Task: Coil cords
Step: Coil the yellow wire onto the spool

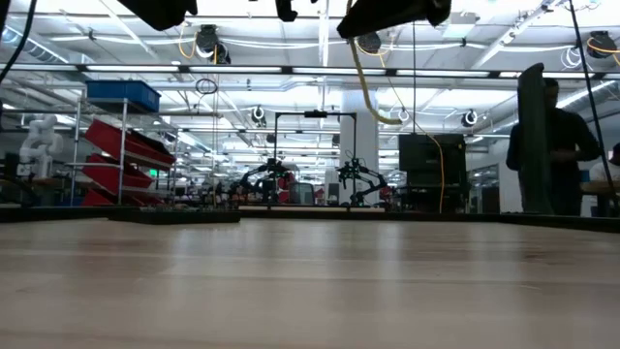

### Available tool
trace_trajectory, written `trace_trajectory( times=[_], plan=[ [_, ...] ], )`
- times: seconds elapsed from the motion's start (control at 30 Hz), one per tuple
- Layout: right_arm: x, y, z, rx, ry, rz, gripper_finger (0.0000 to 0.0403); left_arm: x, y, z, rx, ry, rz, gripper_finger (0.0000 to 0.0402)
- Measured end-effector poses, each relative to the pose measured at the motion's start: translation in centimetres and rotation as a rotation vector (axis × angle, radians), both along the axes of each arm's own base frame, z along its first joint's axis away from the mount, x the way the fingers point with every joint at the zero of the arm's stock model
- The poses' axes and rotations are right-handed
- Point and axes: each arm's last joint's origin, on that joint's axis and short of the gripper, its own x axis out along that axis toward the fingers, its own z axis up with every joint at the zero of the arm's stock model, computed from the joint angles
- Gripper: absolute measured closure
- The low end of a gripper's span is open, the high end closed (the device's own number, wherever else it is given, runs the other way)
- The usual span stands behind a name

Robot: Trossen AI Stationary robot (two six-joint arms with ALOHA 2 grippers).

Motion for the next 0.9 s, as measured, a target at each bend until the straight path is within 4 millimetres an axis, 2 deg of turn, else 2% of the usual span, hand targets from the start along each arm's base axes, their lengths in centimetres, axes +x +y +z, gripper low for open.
trace_trajectory(
  times=[0.17, 0.37, 0.53, 0.77, 0.9],
  plan=[
    [0.0, 0.1, 0.7, -0.010, 0.013, 0.002, 0.0402, 0.0, 0.0, 0.0, 0.000, 0.002, 0.000, 0.0400],
    [-0.2, 0.0, 0.5, -0.021, 0.040, -0.009, 0.0402, 0.0, 0.0, -0.1, 0.002, 0.007, 0.001, 0.0400],
    [-0.9, -0.2, 0.2, -0.084, 0.059, -0.094, 0.0402, -0.2, -0.3, 0.2, -0.003, -0.039, -0.002, 0.0400],
    [-2.0, 1.2, 0.3, -0.178, 0.015, -0.140, 0.0402, -0.7, -0.5, 0.8, 0.040, -0.056, 0.177, 0.0400],
    [-2.0, 1.6, 0.5, -0.206, 0.020, -0.112, 0.0402, -0.8, -0.5, 0.8, 0.021, -0.064, 0.188, 0.0400]
  ],
)
